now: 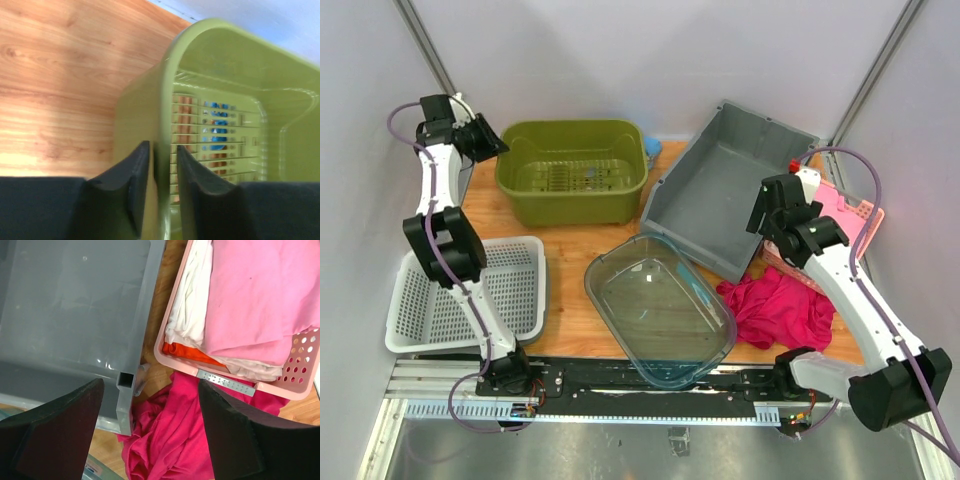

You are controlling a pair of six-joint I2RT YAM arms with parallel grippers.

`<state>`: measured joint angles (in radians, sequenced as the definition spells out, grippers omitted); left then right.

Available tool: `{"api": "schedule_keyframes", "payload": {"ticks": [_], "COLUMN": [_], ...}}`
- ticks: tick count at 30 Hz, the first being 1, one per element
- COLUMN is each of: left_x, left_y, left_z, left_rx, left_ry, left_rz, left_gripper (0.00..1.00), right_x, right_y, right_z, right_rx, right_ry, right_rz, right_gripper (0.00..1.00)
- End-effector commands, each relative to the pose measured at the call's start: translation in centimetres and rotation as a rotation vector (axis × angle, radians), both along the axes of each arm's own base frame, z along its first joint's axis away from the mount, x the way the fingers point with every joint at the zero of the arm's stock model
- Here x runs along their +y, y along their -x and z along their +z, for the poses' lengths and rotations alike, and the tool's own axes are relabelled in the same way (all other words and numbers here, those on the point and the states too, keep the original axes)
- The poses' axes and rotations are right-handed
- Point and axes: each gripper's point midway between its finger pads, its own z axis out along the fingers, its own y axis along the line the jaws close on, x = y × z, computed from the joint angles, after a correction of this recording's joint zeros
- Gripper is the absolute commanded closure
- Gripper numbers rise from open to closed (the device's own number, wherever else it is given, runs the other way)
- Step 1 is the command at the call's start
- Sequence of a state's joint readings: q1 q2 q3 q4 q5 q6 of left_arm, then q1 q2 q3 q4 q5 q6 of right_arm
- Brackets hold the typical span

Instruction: Turn the large container upside down

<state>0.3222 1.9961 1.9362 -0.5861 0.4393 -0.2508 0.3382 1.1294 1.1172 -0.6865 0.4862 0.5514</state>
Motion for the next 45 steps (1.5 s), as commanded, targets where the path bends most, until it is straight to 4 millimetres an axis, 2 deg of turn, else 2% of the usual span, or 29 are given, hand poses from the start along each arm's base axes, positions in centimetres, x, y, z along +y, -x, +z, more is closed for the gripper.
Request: {"api": "schedule_keyframes", "payload": {"ticks": [1,3,4,6,9,11,12,16,19,23,27,31,35,38,40,42,43,44,45], "left_x": [1.5,1.9,1.9,1.3,-3.8,-7.8,-9.7,-18.3,-24.4,-31.0,-34.6,-36.3,-35.9,-35.6,-35.8,-36.1,-36.3,-36.3,-36.2], "left_y": [-0.3,0.2,0.4,1.1,1.5,1.6,1.7,1.6,1.2,0.4,-0.4,-0.5,-0.1,0.1,0.2,0.2,0.2,0.2,0.4], "left_z": [4.2,5.6,6.5,8.4,10.0,10.0,9.7,6.4,4.3,2.6,1.1,-2.8,-6.0,-6.8,-6.3,-5.3,-4.6,-3.5,-2.2], "left_rx": [-0.042,-0.057,-0.064,-0.066,-0.091,-0.096,-0.091,-0.047,-0.04,-0.051,-0.058,-0.002,0.053,0.069,0.061,0.041,0.026,0.006,-0.015], "left_ry": [-0.074,-0.125,-0.18,-0.33,-0.385,-0.4,-0.422,-0.493,-0.446,-0.371,-0.369,-0.393,-0.448,-0.468,-0.457,-0.442,-0.437,-0.436,-0.433], "left_rz": [0.041,0.086,0.114,0.173,0.141,0.102,0.101,0.046,-0.033,-0.153,-0.202,-0.211,-0.2,-0.203,-0.21,-0.226,-0.239,-0.242,-0.25], "left_gripper": [0.43,0.12,0.02,0.01,0.01,0.01,0.01,0.01,0.01,0.01,0.01,0.02,0.16,0.33,0.49,0.69,0.87,0.98,0.99], "right_x": [1.3,2.1,2.5,3.4,4.2,4.2,4.2,3.6,3.2,2.8,2.1,2.0,2.4,2.3,2.1,2.1,2.1,2.1,2.2], "right_y": [0.5,0.4,0.3,0.1,-0.3,-0.4,-0.4,-0.1,0.3,0.8,1.0,1.1,1.2,1.3,1.3,1.2,1.2,1.1,1.1], "right_z": [-0.9,-1.2,-1.3,-1.3,-1.1,-0.7,-0.6,-0.3,-0.2,-0.2,-0.2,-0.3,-0.5,-0.5,-0.5,-0.4,-0.3,-0.3,-0.2], "right_rx": [0.062,0.061,0.058,0.041,0.014,0.0,-0.003,-0.018,-0.032,-0.041,-0.034,-0.028,-0.026,-0.027,-0.027,-0.029,-0.029,-0.028,-0.03], "right_ry": [-0.008,-0.027,-0.038,-0.065,-0.088,-0.089,-0.085,-0.066,-0.058,-0.05,-0.018,-0.018,-0.044,-0.044,-0.036,-0.03,-0.029,-0.032,-0.034], "right_rz": [0.072,0.125,0.15,0.192,0.236,0.241,0.241,0.232,0.223,0.218,0.205,0.194,0.194,0.192,0.186,0.185,0.185,0.187,0.188], "right_gripper": [0.22,0.21,0.2,0.2,0.19,0.19,0.19,0.18,0.18,0.18,0.18,0.18,0.19,0.2,0.21,0.21,0.21,0.21,0.22]}}
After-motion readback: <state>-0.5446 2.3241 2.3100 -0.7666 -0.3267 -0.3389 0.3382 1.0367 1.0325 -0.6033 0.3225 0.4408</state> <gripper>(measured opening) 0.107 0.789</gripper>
